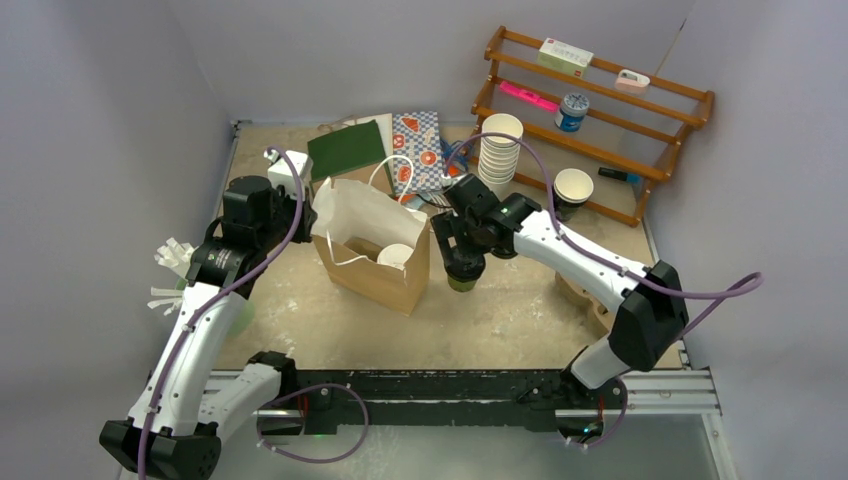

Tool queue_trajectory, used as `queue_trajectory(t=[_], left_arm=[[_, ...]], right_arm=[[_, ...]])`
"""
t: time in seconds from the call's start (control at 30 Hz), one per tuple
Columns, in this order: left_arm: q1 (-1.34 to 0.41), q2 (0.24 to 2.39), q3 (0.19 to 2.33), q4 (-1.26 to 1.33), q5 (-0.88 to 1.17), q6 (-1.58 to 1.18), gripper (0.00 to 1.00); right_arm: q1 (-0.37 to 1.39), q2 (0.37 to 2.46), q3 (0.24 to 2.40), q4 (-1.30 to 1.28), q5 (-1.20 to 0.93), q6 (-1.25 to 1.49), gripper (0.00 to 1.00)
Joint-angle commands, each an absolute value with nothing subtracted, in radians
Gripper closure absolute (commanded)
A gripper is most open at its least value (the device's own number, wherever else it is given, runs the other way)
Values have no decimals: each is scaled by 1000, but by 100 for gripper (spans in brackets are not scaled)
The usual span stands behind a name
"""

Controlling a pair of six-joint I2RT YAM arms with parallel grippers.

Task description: Pack the takeout coffee

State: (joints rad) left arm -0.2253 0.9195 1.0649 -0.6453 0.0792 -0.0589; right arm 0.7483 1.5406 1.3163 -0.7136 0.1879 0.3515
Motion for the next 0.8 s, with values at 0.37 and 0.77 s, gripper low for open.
queue_trajectory(t=[0.37,0.77], left_arm=[[-227,914,1055,-656,101,-44,94],[-227,916,1055,-652,104,-41,95]], right_arm=[[758,1575,1278,-730,189,385,20],[761,1565,1351,-792,224,385,38]])
